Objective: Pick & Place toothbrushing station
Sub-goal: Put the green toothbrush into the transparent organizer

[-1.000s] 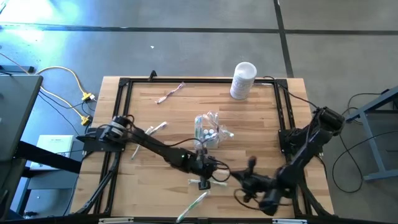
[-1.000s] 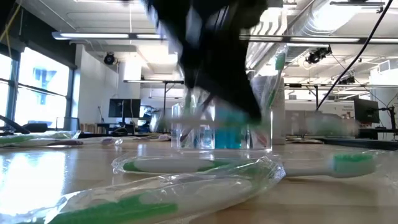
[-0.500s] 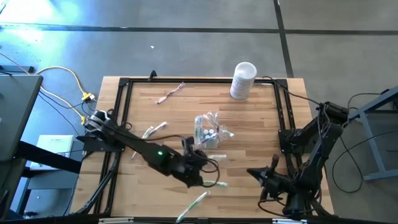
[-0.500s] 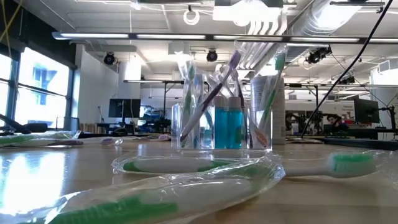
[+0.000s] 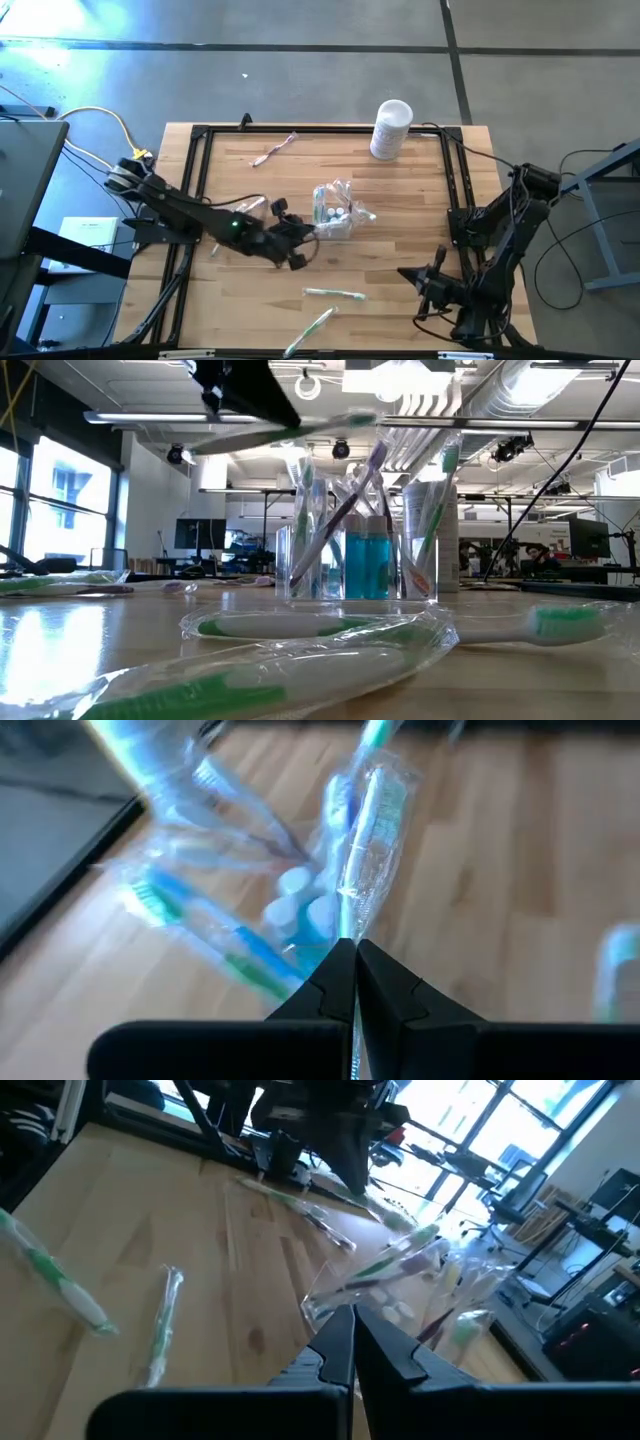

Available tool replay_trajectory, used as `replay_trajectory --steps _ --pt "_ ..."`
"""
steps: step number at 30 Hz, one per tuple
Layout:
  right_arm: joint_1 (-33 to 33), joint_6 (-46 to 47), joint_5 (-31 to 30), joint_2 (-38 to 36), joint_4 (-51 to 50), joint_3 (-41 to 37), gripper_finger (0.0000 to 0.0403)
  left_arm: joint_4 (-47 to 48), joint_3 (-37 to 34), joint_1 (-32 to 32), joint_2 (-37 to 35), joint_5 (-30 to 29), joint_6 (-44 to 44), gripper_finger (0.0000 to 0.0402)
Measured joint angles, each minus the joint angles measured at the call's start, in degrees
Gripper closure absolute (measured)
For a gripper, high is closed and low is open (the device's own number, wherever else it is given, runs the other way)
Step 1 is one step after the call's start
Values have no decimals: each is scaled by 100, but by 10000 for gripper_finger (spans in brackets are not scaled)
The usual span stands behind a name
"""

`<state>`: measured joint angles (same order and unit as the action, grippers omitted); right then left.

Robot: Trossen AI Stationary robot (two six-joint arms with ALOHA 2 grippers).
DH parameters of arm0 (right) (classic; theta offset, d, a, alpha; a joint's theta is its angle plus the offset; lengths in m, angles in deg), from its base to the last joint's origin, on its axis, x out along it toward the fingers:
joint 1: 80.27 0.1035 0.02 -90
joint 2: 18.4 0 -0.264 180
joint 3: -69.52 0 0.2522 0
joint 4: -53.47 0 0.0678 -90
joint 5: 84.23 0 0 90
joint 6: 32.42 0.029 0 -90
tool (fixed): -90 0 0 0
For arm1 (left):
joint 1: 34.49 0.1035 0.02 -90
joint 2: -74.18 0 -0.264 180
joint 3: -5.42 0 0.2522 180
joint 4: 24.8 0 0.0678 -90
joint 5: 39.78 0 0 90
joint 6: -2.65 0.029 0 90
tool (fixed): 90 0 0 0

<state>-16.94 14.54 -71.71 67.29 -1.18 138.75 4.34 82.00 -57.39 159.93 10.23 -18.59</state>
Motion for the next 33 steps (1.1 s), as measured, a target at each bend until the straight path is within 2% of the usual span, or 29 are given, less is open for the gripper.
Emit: replay_trajectory --steps 6,9,14,17,20,23,33 --pt "0 -2 138 0 766 -320 401 -3907 -1778 -279 -672 155 1516 401" --pt "0 0 223 0 1301 -544 401 -5914 -2603 -127 -706 355 2114 401" --pt "-7 -9 297 2 2105 -861 401 -8036 -3670 647 -383 1246 1717 401" --pt "-13 -4 279 2 2328 -936 401 -9218 -3897 1083 -2 1785 1498 401" --pt "-50 -2 285 2 2418 -941 401 -9894 -3891 1375 459 2386 1376 401" --pt "-109 -7 301 2 2476 -941 401 -10168 -3681 1575 829 2779 1334 401" --pt "-310 -57 655 4 2482 -941 401 -10169 -2792 1930 1862 3076 1046 401"
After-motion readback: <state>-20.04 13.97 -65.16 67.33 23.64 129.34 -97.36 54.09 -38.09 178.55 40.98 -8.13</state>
